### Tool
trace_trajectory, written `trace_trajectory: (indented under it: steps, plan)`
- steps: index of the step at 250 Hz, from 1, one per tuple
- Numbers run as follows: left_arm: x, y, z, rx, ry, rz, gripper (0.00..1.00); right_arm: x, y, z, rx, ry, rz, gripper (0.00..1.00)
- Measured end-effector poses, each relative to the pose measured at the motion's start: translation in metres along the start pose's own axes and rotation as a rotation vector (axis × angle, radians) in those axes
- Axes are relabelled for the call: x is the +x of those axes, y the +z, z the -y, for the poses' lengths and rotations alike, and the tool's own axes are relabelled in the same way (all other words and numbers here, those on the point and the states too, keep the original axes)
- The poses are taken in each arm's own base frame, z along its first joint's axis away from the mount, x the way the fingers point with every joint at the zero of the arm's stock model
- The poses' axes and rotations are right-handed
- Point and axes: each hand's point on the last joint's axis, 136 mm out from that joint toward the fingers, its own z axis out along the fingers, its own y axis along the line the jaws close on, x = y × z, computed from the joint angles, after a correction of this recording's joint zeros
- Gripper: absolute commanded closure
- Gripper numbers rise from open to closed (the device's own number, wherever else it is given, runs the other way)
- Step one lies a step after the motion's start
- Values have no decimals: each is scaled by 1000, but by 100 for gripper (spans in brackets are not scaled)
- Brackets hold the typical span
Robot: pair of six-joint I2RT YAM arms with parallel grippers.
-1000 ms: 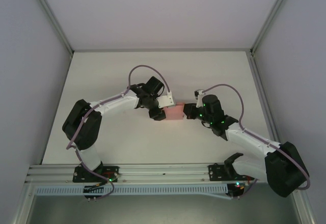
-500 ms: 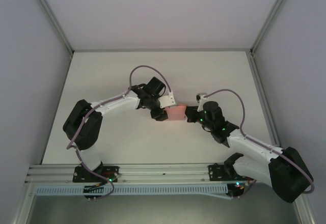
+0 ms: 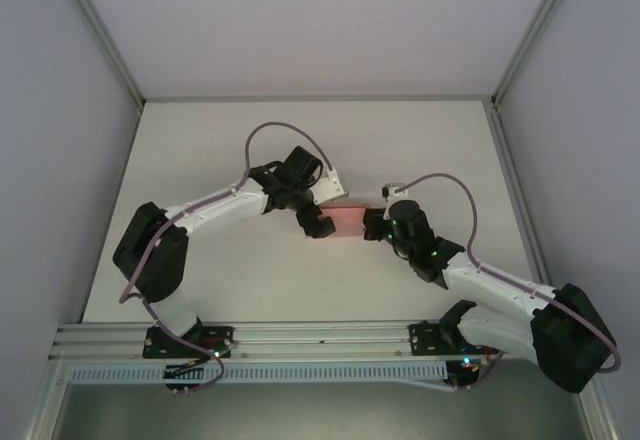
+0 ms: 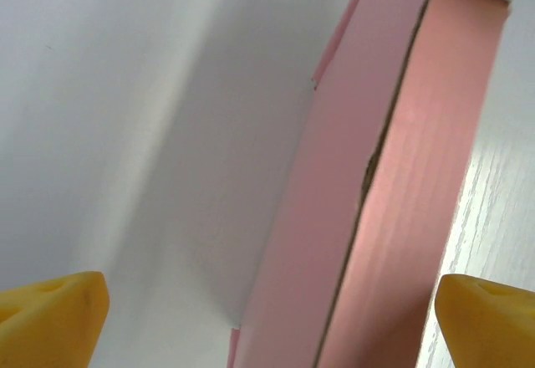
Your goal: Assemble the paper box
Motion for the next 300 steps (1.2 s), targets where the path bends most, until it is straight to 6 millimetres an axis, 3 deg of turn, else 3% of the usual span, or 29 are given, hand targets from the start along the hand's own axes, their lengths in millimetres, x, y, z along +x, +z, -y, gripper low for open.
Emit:
trace_trajectory:
  steps: [41, 79, 108, 139, 178, 273, 300]
  plan:
    - [-11, -26, -6, -60, -46, 60, 0, -1, 1, 1, 23, -4, 15, 96]
    - [-3, -50, -19, -174, -190, 63, 5, -1, 0, 1, 35, -11, 17, 96]
    - [7, -59, -25, -226, -295, 59, 27, -1, 0, 1, 40, -14, 12, 96]
    - [23, -54, -20, -226, -367, 30, 41, -1, 0, 0, 42, -17, 3, 96]
    - [31, -51, -21, -215, -417, 19, 74, 0, -1, 0, 46, -18, -1, 96]
    - [30, -46, -14, -146, -424, 43, 77, 1, -5, 3, 64, -23, -17, 95]
    - [29, -45, -13, -137, -411, 46, 83, 0, -6, 3, 67, -24, -23, 95]
